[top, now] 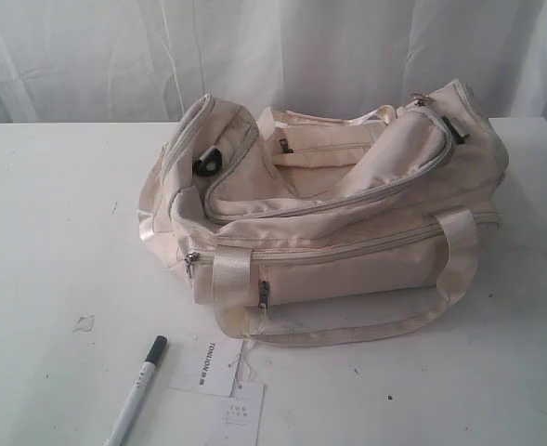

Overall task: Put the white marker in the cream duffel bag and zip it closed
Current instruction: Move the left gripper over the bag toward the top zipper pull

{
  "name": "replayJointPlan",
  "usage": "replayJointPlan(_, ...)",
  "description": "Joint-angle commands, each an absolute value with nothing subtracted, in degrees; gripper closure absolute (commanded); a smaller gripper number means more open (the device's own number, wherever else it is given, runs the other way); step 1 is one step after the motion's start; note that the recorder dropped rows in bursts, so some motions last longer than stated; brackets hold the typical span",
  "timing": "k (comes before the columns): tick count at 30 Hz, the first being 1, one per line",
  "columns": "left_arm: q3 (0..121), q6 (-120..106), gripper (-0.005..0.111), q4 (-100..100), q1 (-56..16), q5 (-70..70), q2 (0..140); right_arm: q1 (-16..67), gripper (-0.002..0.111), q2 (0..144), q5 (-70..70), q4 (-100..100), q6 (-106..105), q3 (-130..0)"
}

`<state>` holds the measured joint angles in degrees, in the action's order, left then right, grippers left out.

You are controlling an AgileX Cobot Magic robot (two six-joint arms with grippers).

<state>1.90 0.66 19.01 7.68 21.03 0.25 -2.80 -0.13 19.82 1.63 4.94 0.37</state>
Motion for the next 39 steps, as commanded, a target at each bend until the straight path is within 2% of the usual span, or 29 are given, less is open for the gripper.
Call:
replayJointPlan(1, 12.0, -13.2, 0.107, 18.9, 7.3, 16.9, 6.0, -3.0, 0.108, 0.0, 19.6, 1.8, 4.7, 0.0)
replayJointPlan(5, 23.9, -22.3, 0.107, 18.8, 7.3, 13.6, 27.4, -3.0, 0.108, 0.0, 19.6, 1.8, 4.7, 0.0)
replayJointPlan(7, 30.8, -22.3, 0.107, 18.8, 7.3, 1.7, 40.3, -3.0, 0.108, 0.0, 19.6, 1.8, 4.7, 0.0)
replayJointPlan(8, 36.4, -22.3, 0.107, 18.8, 7.3, -8.8, 47.6, -3.0, 0.108, 0.0, 19.6, 1.8, 4.7, 0.0)
replayJointPlan(11, 47.9, -27.3, 0.107, 21.8, 7.3, -31.8, 57.1, -3.0, 0.108, 0.0, 19.0, 1.5, 2.2, 0.0)
replayJointPlan(12, 51.3, -37.0, 0.107, 25.9, 7.3, -38.6, 59.4, -3.0, 0.108, 0.0, 19.2, 1.5, 2.2, 0.0)
replayJointPlan(15, 54.8, -61.6, 0.107, 46.6, 7.3, -45.9, 62.8, -3.0, 0.108, 0.0, 18.9, 1.4, 0.4, 0.0)
replayJointPlan(17, 55.5, -78.0, 0.107, 64.9, 7.3, -51.2, 65.1, -3.0, 0.108, 0.0, 15.1, 1.5, 0.4, 0.0)
replayJointPlan(19, 55.5, -87.6, 0.105, 71.2, 6.9, -54.4, 67.4, -3.0, 0.108, 0.0, 9.5, 4.6, 4.4, 0.0)
replayJointPlan(24, 55.5, -97.3, 0.078, 72.7, -0.3, -54.9, 74.0, -3.0, 0.108, 0.0, -1.5, 7.0, 10.9, 0.0)
replayJointPlan(25, 55.5, -97.5, 0.067, 73.2, -5.2, -52.5, 76.1, -3.0, 0.108, 0.0, -5.3, 7.0, 10.7, 0.0)
replayJointPlan(27, 55.5, -98.6, 0.059, 73.6, -10.8, -46.6, 78.0, -3.0, 0.108, 0.0, -8.4, 7.0, 10.7, 0.0)
replayJointPlan(31, 56.2, -107.7, 0.053, 77.5, -22.6, -33.6, 82.1, -3.0, 0.108, 0.0, -9.7, 7.2, 11.0, 0.0)
replayJointPlan(35, 60.9, -107.8, 0.053, 82.0, -29.6, -30.4, 85.0, -3.0, 0.108, 0.0, -9.4, 9.4, 14.3, 0.0)
replayJointPlan(37, 65.6, -107.8, 0.053, 82.5, -33.4, -22.4, 88.6, -3.0, 0.108, 0.0, -8.5, 11.9, 19.4, 0.0)
replayJointPlan(39, 69.8, -107.8, 0.053, 82.5, -34.5, -20.2, 93.5, -3.0, 0.108, 0.0, -5.1, 12.7, 22.9, 0.0)
